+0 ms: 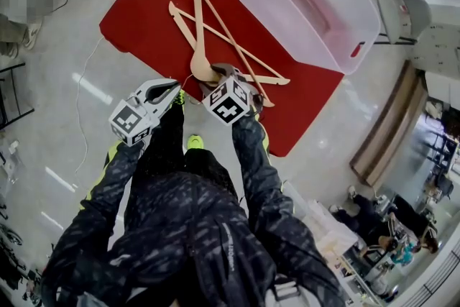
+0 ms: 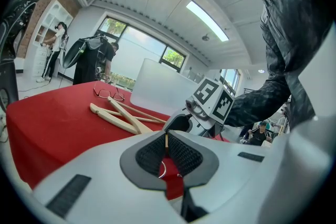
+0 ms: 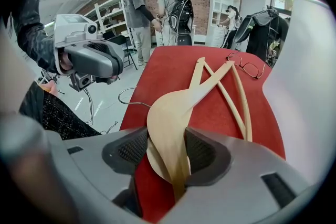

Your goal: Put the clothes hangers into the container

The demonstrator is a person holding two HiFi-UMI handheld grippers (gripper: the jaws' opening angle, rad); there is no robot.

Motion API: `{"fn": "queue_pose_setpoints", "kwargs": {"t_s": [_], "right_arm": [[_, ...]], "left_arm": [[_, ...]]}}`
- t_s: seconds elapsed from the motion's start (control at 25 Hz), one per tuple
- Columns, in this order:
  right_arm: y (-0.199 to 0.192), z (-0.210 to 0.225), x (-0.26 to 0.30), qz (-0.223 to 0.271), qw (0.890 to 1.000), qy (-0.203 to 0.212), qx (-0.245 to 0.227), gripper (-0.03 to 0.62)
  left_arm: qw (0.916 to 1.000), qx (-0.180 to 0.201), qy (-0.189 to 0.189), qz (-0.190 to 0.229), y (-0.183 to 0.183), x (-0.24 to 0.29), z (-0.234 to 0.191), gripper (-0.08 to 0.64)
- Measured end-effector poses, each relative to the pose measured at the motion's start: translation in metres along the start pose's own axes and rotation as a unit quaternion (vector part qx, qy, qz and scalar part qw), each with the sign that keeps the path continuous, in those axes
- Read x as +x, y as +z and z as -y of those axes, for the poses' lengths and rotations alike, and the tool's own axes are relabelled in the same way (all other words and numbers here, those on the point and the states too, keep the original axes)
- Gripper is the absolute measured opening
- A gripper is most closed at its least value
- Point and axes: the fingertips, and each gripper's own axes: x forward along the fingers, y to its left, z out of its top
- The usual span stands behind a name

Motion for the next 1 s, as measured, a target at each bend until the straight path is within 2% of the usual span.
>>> {"fn": "queue_pose_setpoints", "kwargs": {"t_s": [0.2,0.76,1.0], "right_arm": [[0.0,-0.003,-0.004,0.002,1.0,-0.013,0.013,0.219],[-0.007,-0.007,-0.011,0.003,1.0,-0.015,0.018,0.214],[-0.008,-0.004,-0.01,-0.004,0.998,-0.058,-0.006,0.215]], "left_arm": [[1.0,0.007,-0.003,-0.001,0.005,-0.004,0.003,0.012],[0.9999,0.009,-0.001,0.004,0.012,-0.008,0.0,0.012],[0.9999,0.007,-0.001,0.007,0.012,-0.015,-0.002,0.012]]}}
